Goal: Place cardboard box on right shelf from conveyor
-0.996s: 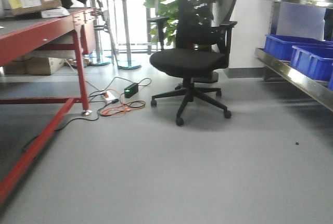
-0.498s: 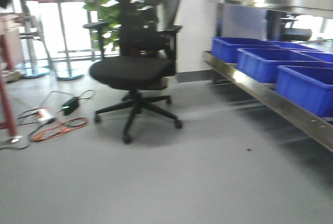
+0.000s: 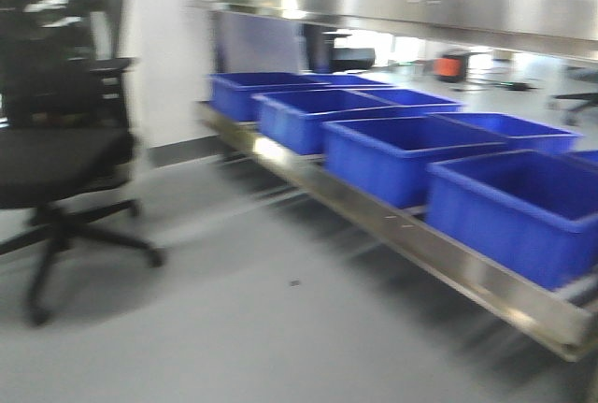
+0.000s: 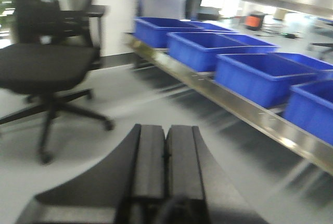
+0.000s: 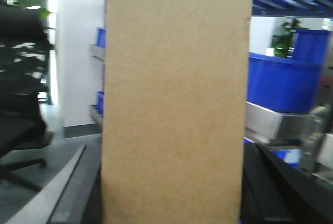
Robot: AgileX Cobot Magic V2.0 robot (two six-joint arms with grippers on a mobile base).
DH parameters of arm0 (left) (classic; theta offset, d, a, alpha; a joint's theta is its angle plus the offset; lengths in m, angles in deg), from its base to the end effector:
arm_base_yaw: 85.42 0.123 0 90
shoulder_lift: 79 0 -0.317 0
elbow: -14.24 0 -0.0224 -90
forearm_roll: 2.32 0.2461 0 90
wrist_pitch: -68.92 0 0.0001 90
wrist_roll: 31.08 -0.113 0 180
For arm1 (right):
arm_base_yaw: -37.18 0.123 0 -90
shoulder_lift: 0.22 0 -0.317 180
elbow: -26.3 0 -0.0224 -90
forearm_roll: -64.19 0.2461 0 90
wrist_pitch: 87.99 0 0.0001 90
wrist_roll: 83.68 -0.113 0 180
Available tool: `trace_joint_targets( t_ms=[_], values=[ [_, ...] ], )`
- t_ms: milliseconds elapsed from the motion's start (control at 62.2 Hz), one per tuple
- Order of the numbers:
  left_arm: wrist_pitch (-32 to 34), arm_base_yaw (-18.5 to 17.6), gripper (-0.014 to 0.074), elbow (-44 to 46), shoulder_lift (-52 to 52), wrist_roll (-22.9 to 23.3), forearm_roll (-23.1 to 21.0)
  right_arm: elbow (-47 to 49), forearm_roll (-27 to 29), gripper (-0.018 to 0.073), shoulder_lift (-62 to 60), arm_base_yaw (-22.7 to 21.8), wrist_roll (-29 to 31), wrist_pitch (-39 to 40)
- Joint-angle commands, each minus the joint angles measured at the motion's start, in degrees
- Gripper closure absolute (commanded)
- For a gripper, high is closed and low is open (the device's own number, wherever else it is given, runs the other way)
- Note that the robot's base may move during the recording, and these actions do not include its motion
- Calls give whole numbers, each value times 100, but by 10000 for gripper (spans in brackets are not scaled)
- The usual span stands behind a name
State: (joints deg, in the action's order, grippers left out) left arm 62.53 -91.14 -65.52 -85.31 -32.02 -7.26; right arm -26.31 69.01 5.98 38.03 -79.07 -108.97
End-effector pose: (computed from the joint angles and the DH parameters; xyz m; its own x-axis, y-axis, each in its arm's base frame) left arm 0.0415 -0.0053 0.1922 -0.0498 -0.0646 -0.9967 0.1060 0.9919 -0.0696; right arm -0.0051 0.0033 0.3239 0.1785 0.0008 -0.9839 -0.0441 0.9990 -0.0072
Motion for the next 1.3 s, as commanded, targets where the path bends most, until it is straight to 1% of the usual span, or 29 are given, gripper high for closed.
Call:
trace_joint_targets(
  t_ms=[0, 1286],
  values=[
    [461, -38, 715, 16, 33, 6, -15, 160, -12, 247, -47, -34, 47, 593],
    [461, -38, 715, 16, 33, 6, -15, 160, -12, 247, -47, -34, 47, 593]
  ],
)
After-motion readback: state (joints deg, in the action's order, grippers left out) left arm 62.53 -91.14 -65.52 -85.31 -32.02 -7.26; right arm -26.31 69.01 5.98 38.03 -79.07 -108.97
